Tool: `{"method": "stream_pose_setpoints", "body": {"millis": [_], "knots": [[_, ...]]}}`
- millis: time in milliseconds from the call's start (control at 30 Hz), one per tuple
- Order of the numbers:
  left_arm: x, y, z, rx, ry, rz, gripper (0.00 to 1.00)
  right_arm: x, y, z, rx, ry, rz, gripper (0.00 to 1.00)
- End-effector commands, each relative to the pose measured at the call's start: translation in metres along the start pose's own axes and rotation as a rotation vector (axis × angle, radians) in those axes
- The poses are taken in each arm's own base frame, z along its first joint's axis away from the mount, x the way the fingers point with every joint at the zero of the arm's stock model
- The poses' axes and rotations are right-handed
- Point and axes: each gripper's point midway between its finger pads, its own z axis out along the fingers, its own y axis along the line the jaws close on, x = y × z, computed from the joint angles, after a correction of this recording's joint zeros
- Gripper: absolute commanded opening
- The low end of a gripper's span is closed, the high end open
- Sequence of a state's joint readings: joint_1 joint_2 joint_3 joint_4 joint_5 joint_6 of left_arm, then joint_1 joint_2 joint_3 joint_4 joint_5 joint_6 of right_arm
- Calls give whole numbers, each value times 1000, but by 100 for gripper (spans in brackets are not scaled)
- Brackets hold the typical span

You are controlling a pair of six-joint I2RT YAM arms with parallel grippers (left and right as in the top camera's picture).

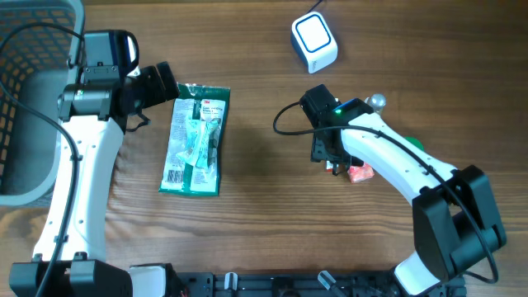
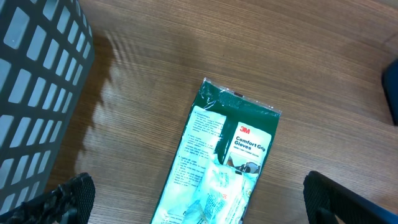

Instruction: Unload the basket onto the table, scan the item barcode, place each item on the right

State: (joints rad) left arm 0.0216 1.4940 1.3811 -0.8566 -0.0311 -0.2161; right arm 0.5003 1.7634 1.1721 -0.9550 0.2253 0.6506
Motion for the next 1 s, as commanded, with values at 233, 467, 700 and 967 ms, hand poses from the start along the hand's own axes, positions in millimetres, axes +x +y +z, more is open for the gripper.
{"method": "stream_pose_setpoints", "body": {"millis": [233, 467, 700, 967], "knots": [[-7, -1, -6, 9, -22, -13, 100, -3, 59, -18, -282, 46, -35, 72], [-7, -1, -6, 9, -22, -13, 100, 7, 121, -42, -508, 22, -139, 74], [-7, -1, -6, 9, -22, -13, 100, 29, 166, -58, -588, -41, -256, 81], [-7, -1, -6, 9, -22, -13, 100, 43, 203, -78, -677, -116, -339, 82]]}}
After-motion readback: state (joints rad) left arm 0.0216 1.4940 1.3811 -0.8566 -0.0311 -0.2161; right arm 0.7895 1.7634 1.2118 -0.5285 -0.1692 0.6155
